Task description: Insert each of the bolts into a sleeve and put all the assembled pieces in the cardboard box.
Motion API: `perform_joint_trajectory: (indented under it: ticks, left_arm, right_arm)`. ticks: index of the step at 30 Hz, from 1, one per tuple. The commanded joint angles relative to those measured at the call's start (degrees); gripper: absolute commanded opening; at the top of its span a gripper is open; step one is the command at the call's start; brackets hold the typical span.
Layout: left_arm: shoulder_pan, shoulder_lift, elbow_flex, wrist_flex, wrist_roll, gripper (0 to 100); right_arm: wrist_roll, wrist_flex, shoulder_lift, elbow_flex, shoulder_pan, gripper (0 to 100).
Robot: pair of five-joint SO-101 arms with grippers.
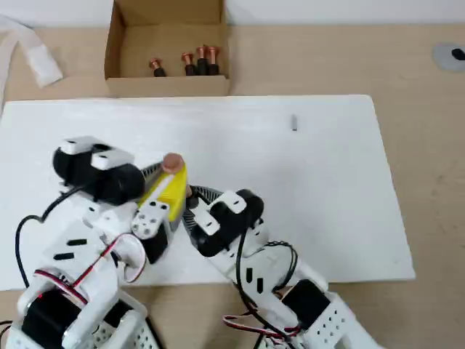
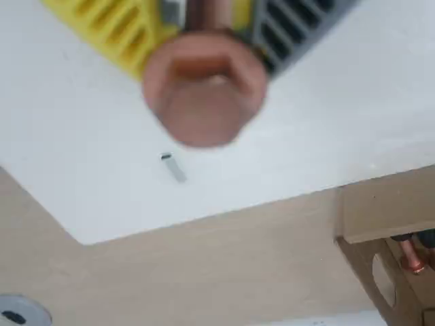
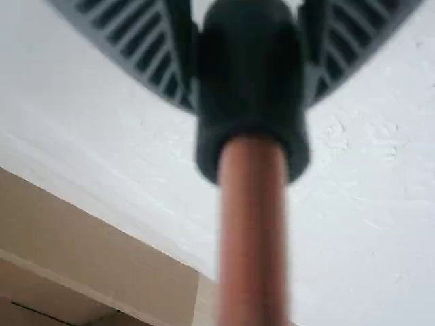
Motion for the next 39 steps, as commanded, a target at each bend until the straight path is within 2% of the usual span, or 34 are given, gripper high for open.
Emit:
perform_joint_trajectory:
  ticks: [1,13,18,22,27,30,33,38,39]
  left_arm:
    - [1.1,0.6,0.9,0.4,0.5,1]
    - [1.1,0.2,2.4,0.6,0.4,3]
    - [-1.8,0.7,-1.6,9.0,1.8,17]
    - [-6.4,2.2,-3.9,11.9,3.4,18]
    - [-6.8,7.2,-11.1,19.8,3.0,20]
    - [-7.1,11.6,-18.0,23.3,3.0,20]
    - [-12.3,16.4,-23.9,24.4,2.9,18]
    - [-24.2,24.6,-26.4,24.4,-2.3,1]
    - [-25.5,25.7,-26.2,24.5,-3.6,0]
  right_arm:
    - [-0.6,-1.6,-5.4,-1.6,-0.7,0.9]
    - [-0.6,-1.6,-5.4,-1.7,-0.7,0.9]
    - [-0.6,-1.1,-5.2,-2.0,0.0,0.9]
    - [-0.6,-1.1,-5.2,-2.3,2.8,0.9]
    - [-0.6,-1.1,-4.8,-2.2,3.5,0.9]
    - [-0.7,-1.1,-4.8,-2.2,3.7,0.9]
    - [-1.1,-1.5,-4.5,-2.9,5.0,0.9]
    - [-1.9,-2.4,3.5,-10.5,8.9,0.9]
    - [-1.9,-3.4,6.5,-13.0,9.5,0.9]
